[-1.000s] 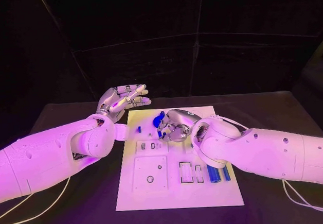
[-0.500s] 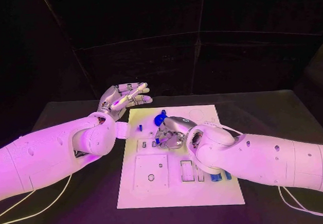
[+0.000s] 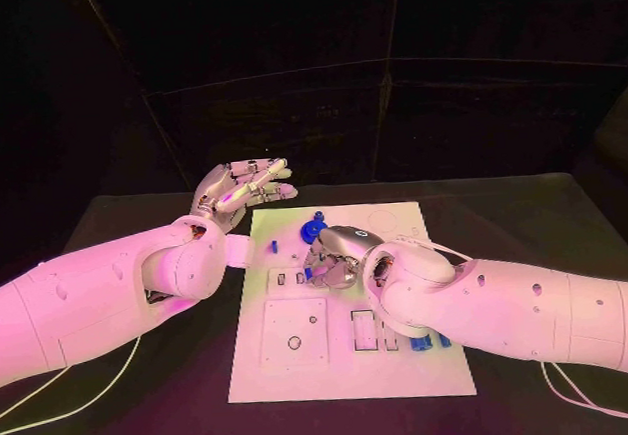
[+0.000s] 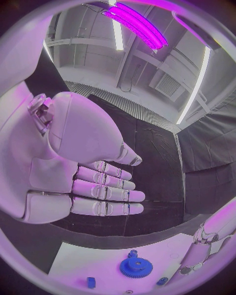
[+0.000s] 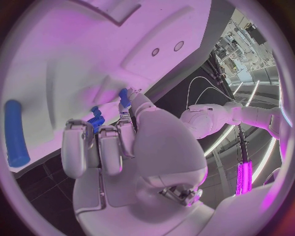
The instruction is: Assemble the parts on the task board
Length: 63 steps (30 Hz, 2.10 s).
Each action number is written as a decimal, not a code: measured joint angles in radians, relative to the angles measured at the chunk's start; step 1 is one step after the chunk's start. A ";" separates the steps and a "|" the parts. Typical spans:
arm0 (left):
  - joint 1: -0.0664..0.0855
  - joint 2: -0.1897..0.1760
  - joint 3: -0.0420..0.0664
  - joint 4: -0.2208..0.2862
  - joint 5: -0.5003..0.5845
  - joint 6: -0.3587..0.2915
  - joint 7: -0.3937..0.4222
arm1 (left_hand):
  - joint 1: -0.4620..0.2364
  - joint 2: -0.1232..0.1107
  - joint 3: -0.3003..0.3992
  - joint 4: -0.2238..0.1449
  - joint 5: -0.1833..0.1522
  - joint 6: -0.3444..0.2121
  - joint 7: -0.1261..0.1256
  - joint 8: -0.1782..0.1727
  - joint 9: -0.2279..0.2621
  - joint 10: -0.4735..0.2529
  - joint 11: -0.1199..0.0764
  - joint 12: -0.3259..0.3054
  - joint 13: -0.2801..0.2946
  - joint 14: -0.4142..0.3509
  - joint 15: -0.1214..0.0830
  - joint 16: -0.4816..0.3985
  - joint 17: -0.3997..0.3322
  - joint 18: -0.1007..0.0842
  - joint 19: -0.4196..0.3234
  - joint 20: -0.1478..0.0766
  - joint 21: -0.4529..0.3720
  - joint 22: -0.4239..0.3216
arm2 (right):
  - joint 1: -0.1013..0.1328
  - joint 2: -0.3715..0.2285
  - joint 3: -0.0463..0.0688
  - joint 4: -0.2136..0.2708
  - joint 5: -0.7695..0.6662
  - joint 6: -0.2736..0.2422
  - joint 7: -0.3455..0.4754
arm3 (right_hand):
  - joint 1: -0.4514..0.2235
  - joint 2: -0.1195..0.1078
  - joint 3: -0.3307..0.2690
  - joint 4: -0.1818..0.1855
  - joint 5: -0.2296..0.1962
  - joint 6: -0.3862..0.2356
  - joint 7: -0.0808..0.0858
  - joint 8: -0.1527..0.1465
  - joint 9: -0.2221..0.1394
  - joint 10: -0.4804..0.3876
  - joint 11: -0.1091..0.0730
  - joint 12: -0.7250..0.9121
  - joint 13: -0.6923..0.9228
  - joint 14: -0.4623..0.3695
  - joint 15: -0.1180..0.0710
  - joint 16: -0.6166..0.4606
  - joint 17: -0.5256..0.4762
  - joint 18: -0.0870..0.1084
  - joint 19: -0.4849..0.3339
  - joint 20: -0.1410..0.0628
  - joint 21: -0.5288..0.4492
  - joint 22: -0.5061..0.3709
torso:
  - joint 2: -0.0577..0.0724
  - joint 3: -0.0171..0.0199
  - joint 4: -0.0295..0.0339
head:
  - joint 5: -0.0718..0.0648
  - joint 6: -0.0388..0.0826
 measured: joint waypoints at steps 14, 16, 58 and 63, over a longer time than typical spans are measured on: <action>0.000 0.001 0.000 -0.001 0.000 0.001 0.000 | 0.000 0.000 0.000 0.000 0.000 0.000 0.000 0.000 0.000 0.000 0.000 0.000 0.000 0.000 0.000 0.000 0.001 0.000 0.000 0.000 0.000 0.000 | 0.001 0.004 0.003 -0.005 -0.013 0.016 -0.003 | -0.005 -0.005 0.005 0.001 0.000 0.000 -0.001 0.001 0.001 0.000 0.000 -0.006 0.001 0.000 0.000 0.000 0.000 0.000 0.000 0.000 0.000 0.000 | 0.000 -0.0001 -0.0001 | 0.002 -0.005; 0.000 0.001 0.000 -0.001 0.000 0.002 0.000 | 0.000 0.000 0.000 0.000 0.000 0.000 0.000 0.000 0.000 0.000 0.000 0.000 0.000 0.000 0.000 0.000 0.001 0.000 0.000 0.000 0.000 0.000 | 0.002 0.004 0.003 -0.005 -0.016 0.020 -0.005 | -0.010 -0.011 0.006 0.000 0.000 -0.001 -0.001 0.001 0.001 -0.001 0.001 -0.014 0.000 0.000 0.000 0.000 0.000 0.000 0.000 0.000 0.000 0.000 | 0.000 -0.0002 -0.0002 | 0.002 -0.006; 0.000 0.002 0.000 -0.006 0.000 0.005 -0.001 | 0.000 0.000 0.000 0.000 0.000 0.000 0.000 0.000 0.000 0.000 0.000 0.000 0.000 0.000 0.000 -0.004 0.001 0.000 0.000 0.000 0.000 -0.001 | 0.001 0.007 0.002 -0.006 -0.041 0.055 -0.033 | -0.066 -0.066 0.016 0.009 -0.025 -0.065 0.022 -0.041 -0.009 -0.040 0.025 -0.053 -0.002 0.002 0.010 -0.005 0.000 0.000 -0.007 0.007 0.000 0.000 | 0.000 -0.0002 -0.0002 | 0.000 -0.011; 0.000 0.002 0.000 -0.006 0.000 0.005 -0.001 | 0.000 0.000 0.000 0.000 0.000 0.000 0.000 0.000 0.000 0.000 0.000 0.000 0.000 0.000 0.000 -0.004 0.001 0.000 0.000 0.000 0.000 -0.001 | 0.000 0.007 0.002 -0.006 -0.041 0.053 -0.033 | -0.084 -0.084 -0.001 0.026 -0.087 -0.087 0.026 -0.051 -0.009 -0.047 0.033 -0.060 -0.002 0.000 0.015 -0.005 0.000 0.000 -0.007 0.015 0.000 0.000 | 0.000 0.0001 -0.0002 | 0.000 -0.012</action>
